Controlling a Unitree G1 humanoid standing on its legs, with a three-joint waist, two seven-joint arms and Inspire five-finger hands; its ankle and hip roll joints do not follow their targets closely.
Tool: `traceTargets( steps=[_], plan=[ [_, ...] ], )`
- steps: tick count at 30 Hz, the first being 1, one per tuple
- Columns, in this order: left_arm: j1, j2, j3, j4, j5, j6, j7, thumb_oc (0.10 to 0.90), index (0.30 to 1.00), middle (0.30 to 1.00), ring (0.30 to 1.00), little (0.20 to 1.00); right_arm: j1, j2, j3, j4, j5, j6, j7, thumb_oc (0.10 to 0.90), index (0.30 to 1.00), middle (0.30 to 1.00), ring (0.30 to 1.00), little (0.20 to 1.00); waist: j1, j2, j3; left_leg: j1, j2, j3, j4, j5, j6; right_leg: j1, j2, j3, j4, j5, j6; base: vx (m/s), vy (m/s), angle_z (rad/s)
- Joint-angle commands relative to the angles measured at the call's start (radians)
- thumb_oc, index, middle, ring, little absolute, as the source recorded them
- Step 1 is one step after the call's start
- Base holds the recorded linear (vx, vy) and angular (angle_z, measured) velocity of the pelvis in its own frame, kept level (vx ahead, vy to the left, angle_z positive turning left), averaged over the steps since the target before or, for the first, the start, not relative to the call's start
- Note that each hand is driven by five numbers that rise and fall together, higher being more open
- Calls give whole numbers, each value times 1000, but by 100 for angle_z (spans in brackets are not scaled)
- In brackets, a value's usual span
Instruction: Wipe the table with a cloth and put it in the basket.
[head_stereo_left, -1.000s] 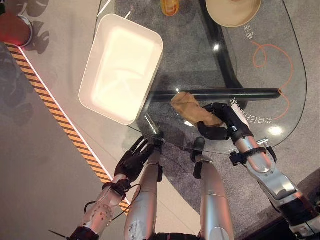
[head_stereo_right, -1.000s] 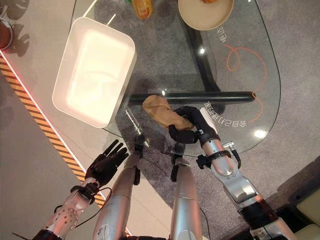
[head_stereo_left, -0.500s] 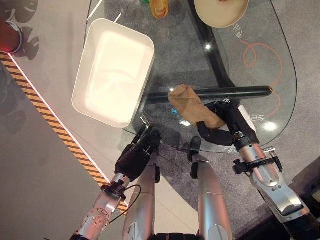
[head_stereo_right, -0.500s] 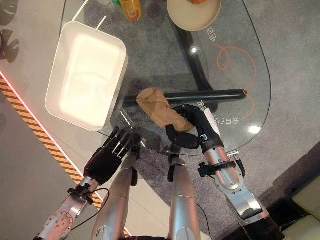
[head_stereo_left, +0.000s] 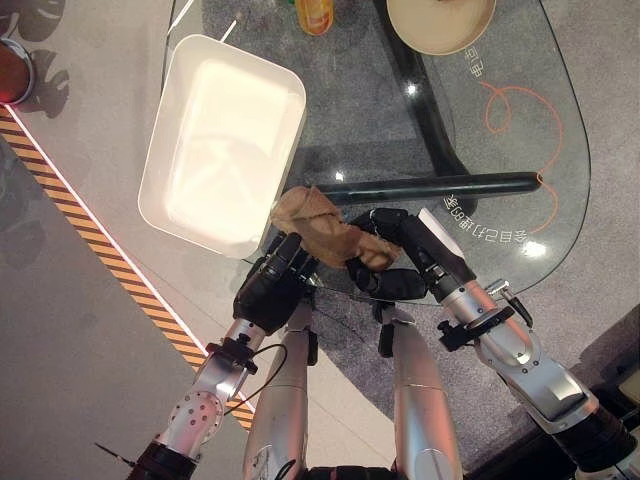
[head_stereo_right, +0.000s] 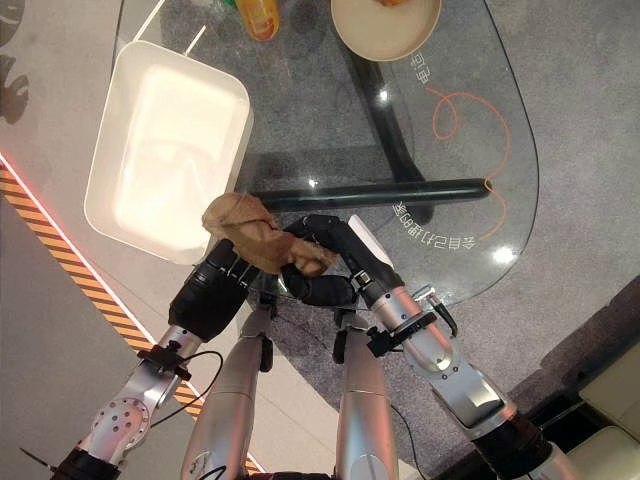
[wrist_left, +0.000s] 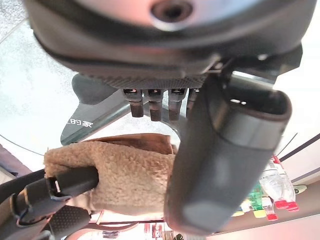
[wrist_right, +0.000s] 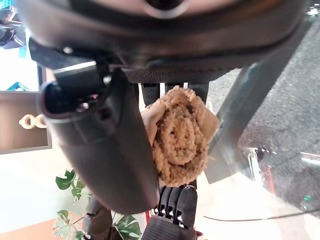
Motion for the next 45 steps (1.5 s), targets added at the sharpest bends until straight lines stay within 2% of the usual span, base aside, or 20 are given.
traceTargets(
  steps=[1,4,8,14,17,24,30,33,34,35,36,37,38,40,45],
  plan=[
    [19,1,-14,-125,3,13,-5,800,900,900,900,900,-96,-7,44,-188,3,-99,0,100,300,300,300,200,-5,-16,-26,-26,-52,89,143,-126,44,35,55,-32,-147,121,24,3,21,-4],
    [13,-1,-21,-131,11,26,-14,800,900,900,900,900,-107,-9,60,-176,-44,-62,-31,100,300,300,300,200,-5,-12,-26,-26,-53,89,140,-125,43,33,53,-32,-149,121,24,0,23,-5],
    [15,3,-30,-142,6,24,-23,800,900,900,900,900,-110,-23,72,-167,-72,-48,-48,100,300,300,300,200,-5,-6,-26,-26,-53,90,136,-126,44,31,52,-32,-150,120,23,-1,24,-1],
    [12,-9,-35,-163,-37,1,-107,800,900,900,900,900,-112,-26,78,-160,-141,28,-93,100,300,300,300,200,-7,-5,-26,-25,-54,94,127,-123,45,26,52,-31,-153,123,23,0,0,0],
    [12,-11,-39,-171,-28,0,-123,800,900,900,900,900,-106,-29,76,-155,-141,28,-92,100,300,300,300,200,-8,-5,-26,-22,-54,95,123,-122,45,28,52,-30,-156,124,23,0,0,0],
    [-3,-16,-50,-196,-34,-26,-158,800,900,900,900,900,-117,-24,96,-165,-148,50,-29,100,300,300,300,200,-9,-5,-26,-18,-56,94,108,-115,46,29,55,-25,-162,128,23,0,0,0],
    [-16,-21,-48,-197,-55,-42,-109,800,900,900,900,900,-140,-34,130,-176,-157,48,73,100,300,300,300,200,-3,-9,-26,-12,-61,85,101,-112,46,34,55,-27,-167,128,25,0,0,0],
    [-24,-26,-49,-191,-70,-43,-77,800,900,900,900,900,-158,-37,152,-175,-149,49,88,100,300,300,300,200,0,-13,-26,-11,-63,82,103,-112,46,38,53,-31,-168,127,24,0,0,0],
    [-27,-30,-50,-188,-73,-46,-61,633,756,756,756,733,-164,-35,157,-174,-149,50,91,100,300,300,300,200,1,-14,-26,-12,-64,81,103,-112,46,38,53,-32,-169,127,24,0,0,0],
    [-30,-35,-50,-185,-73,-44,-44,418,573,573,573,518,-174,-32,164,-173,-148,54,92,100,300,300,300,200,3,-16,-26,-14,-65,79,105,-112,46,36,53,-33,-168,127,24,0,0,0],
    [-30,-37,-49,-184,-71,-43,-31,347,512,512,512,447,-176,-31,167,-172,-148,53,92,100,300,300,300,200,4,-16,-26,-15,-65,78,105,-112,46,35,53,-34,-167,128,24,0,0,0],
    [-31,-39,-50,-183,-67,-42,-24,147,340,340,340,247,-179,-31,169,-171,-147,53,93,100,300,300,300,200,4,-16,-26,-16,-66,78,105,-111,46,35,53,-34,-168,128,24,0,0,0],
    [-32,-41,-50,-182,-58,-43,-3,100,300,300,300,200,-183,-31,172,-170,-145,52,94,100,300,300,300,200,5,-17,-26,-17,-66,77,105,-111,46,34,53,-34,-169,128,24,0,0,0],
    [-34,-48,-52,-175,-46,-40,46,100,300,300,300,200,-191,-32,178,-165,-145,51,104,100,300,300,300,200,7,-18,-26,-19,-69,73,104,-109,46,34,52,-37,-170,128,24,0,0,0],
    [-34,-48,-46,-168,-44,-35,82,100,300,300,300,200,-194,-41,179,-164,-138,47,131,100,300,300,300,200,10,-18,-26,-20,-70,71,105,-110,46,33,51,-40,-169,127,25,0,0,0]
  ],
)
